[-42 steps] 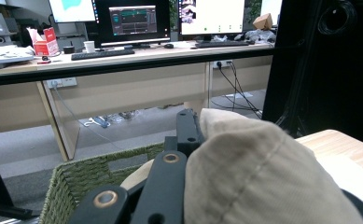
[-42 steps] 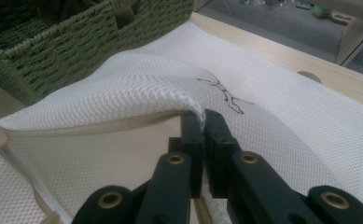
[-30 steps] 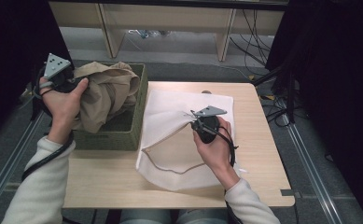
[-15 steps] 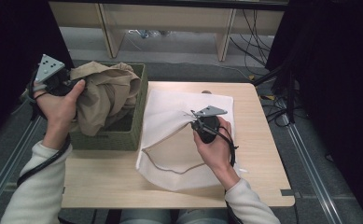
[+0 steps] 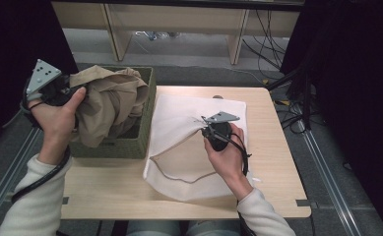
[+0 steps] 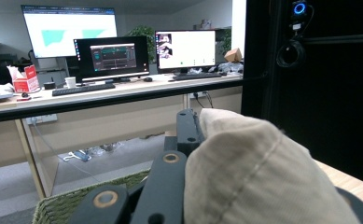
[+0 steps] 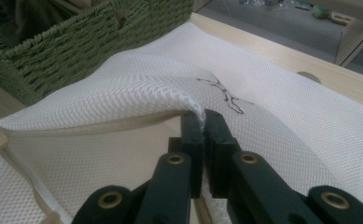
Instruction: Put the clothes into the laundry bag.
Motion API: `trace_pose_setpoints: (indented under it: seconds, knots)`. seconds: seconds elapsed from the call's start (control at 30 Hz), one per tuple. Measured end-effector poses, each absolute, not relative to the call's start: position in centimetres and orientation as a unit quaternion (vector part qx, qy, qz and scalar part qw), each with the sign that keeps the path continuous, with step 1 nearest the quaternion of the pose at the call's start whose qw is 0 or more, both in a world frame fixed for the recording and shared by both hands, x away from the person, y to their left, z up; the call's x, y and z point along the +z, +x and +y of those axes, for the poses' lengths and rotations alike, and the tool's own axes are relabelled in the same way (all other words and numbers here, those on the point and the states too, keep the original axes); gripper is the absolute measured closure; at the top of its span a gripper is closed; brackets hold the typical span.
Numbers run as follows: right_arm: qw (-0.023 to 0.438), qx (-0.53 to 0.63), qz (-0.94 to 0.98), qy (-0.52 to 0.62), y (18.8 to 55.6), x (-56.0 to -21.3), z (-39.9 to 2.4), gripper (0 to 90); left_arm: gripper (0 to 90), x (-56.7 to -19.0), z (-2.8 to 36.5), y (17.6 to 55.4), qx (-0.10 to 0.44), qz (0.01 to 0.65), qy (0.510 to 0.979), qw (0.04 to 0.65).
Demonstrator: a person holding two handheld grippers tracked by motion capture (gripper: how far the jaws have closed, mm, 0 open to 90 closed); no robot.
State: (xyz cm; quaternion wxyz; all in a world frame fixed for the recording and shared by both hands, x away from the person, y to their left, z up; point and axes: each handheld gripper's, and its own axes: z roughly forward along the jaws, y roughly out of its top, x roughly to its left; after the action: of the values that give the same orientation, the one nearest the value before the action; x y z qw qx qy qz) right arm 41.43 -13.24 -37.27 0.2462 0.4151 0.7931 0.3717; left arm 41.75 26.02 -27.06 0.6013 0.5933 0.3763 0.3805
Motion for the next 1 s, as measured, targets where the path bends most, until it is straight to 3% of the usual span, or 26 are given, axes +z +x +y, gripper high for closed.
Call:
trace_pose_setpoints:
  seconds: [1.0]
  knots:
    - [0.238,0.371,0.793,0.421,41.3,-37.3,-13.1,88.3,86.3,-23.8,25.6,37.1,0.405,0.316,0.584,0.628]
